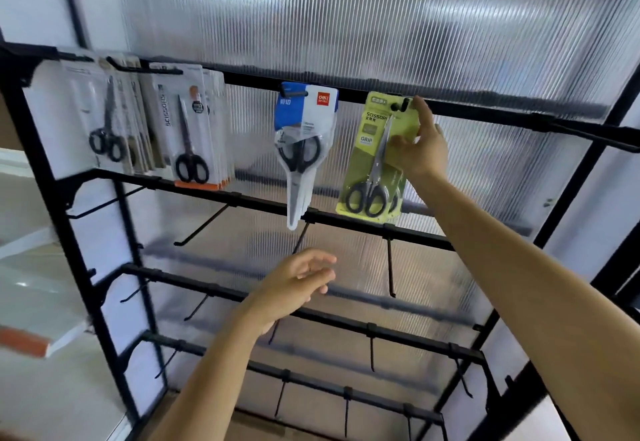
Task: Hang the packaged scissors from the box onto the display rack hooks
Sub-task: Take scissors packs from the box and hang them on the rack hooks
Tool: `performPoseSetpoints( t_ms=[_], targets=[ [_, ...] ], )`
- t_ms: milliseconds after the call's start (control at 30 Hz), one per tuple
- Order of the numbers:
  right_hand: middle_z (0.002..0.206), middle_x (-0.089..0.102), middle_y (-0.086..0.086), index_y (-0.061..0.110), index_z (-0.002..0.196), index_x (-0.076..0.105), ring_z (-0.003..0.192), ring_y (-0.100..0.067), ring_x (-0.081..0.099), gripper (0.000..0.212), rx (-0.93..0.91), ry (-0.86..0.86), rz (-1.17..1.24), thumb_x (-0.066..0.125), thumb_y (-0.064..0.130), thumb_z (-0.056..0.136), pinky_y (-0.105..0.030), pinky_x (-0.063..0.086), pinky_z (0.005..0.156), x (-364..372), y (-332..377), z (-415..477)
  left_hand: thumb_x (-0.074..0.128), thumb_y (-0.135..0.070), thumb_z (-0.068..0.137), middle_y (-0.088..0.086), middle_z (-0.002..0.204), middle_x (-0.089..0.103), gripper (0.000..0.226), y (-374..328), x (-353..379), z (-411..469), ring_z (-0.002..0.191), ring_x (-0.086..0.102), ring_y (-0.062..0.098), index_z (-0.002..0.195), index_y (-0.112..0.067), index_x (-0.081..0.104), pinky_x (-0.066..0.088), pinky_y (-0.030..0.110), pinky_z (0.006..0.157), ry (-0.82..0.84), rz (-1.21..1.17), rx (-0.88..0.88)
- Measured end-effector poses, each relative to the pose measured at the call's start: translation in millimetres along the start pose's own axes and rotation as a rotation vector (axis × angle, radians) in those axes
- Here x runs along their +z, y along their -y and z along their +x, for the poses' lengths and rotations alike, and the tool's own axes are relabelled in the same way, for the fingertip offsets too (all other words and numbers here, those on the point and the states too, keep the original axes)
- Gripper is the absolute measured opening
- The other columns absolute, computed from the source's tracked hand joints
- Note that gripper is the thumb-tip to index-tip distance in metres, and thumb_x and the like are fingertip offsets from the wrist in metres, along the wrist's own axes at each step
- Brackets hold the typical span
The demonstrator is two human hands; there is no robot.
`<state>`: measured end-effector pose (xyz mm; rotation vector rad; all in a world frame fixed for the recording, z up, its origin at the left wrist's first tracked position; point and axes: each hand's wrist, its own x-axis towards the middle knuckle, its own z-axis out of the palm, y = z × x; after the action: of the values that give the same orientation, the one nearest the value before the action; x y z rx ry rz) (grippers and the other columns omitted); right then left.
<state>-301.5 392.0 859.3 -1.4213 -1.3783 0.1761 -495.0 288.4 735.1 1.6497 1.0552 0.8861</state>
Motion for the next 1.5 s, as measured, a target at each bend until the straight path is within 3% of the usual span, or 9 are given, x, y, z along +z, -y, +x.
performPoseSetpoints(
  t_ms=[100,233,433,600,767,967,1133,1300,1500],
  targets=[
    [0.125,0.038,-0.009,0.038,0.146,0.013,0.105,-0.028,0.048,0.082,-0.014,0.002,-0.039,0.055,0.01,0.082,-0.032,0.045,0.083,12,-6,-8,0.052,-0.027,0.092,-0.01,0.095,0.065,0.012,-1,-5,-2,0.084,0.061,0.003,0.101,-0.033,0.057,0.044,0.017,0.07,-0.068,-0.037,0.005],
    [0.147,0.012,-0.011,0.035,0.147,0.004,0.133,-0.034,0.017,0.084,0.04,0.06,-0.13,0.053,0.011,0.083,-0.041,0.031,0.103,24,-19,-29,0.051,-0.024,0.093,-0.004,0.095,0.065,0.012,-6,-8,0,0.083,0.06,0.007,0.099,-0.03,0.058,0.044,0.02,0.071,-0.142,-0.074,0.02],
    [0.149,0.008,-0.011,0.028,0.147,0.009,0.133,-0.034,0.014,0.081,0.127,0.151,-0.202,0.057,0.014,0.083,-0.04,0.021,0.109,14,-36,-61,0.05,-0.022,0.093,-0.004,0.092,0.064,0.014,-14,1,12,0.086,0.061,0.01,0.094,-0.031,0.06,0.046,0.022,0.072,-0.127,-0.043,0.067],
    [0.144,0.022,-0.012,0.025,0.14,0.031,0.131,-0.032,0.025,0.061,0.233,0.153,-0.26,0.058,0.019,0.086,-0.034,0.023,0.109,-17,-59,-89,0.048,-0.022,0.094,-0.006,0.094,0.064,0.017,-23,43,26,0.086,0.06,0.01,0.088,-0.036,0.056,0.043,0.022,0.071,0.113,0.015,0.092],
    [0.12,0.058,-0.005,0.017,0.129,0.05,0.104,-0.021,0.054,0.039,0.443,0.095,-0.272,0.052,0.015,0.091,-0.024,0.04,0.084,-85,-93,-131,0.049,-0.023,0.094,-0.005,0.096,0.063,0.012,-35,103,34,0.083,0.06,0.009,0.102,-0.026,0.058,0.043,0.017,0.069,0.438,0.106,0.166],
    [0.094,0.056,-0.002,0.014,0.112,0.062,0.085,-0.019,0.052,0.025,0.769,-0.106,-0.262,0.053,0.011,0.089,-0.024,0.044,0.071,-163,-134,-239,0.053,-0.021,0.092,0.006,0.101,0.066,0.014,-25,202,13,0.095,0.063,0.022,0.103,-0.018,0.062,0.051,0.037,0.088,0.79,0.166,0.228],
    [0.093,0.059,-0.006,0.013,0.109,0.064,0.075,-0.018,0.055,0.022,1.062,-0.281,-0.246,0.054,0.011,0.089,-0.024,0.045,0.063,-220,-163,-352,0.055,-0.024,0.09,0.001,0.092,0.061,0.009,13,299,-30,0.088,0.058,0.018,0.096,-0.022,0.061,0.049,0.029,0.077,0.989,0.215,0.125],
    [0.101,0.062,-0.006,0.013,0.11,0.064,0.09,-0.023,0.061,0.023,1.305,-0.308,-0.288,0.054,0.017,0.089,-0.039,0.053,0.085,-279,-203,-448,0.053,-0.019,0.091,0.003,0.096,0.056,0.02,47,399,-78,0.089,0.052,0.017,0.108,-0.013,0.06,0.041,0.026,0.074,1.149,0.33,0.058],
    [0.107,0.061,-0.005,0.019,0.112,0.063,0.096,-0.019,0.058,0.025,1.436,-0.24,-0.259,0.05,0.019,0.09,-0.031,0.05,0.088,-338,-273,-512,0.049,-0.015,0.092,0.008,0.114,0.06,0.026,96,496,-94,0.103,0.055,0.021,0.114,-0.008,0.06,0.041,0.023,0.075,1.179,0.607,0.003]
  ],
)
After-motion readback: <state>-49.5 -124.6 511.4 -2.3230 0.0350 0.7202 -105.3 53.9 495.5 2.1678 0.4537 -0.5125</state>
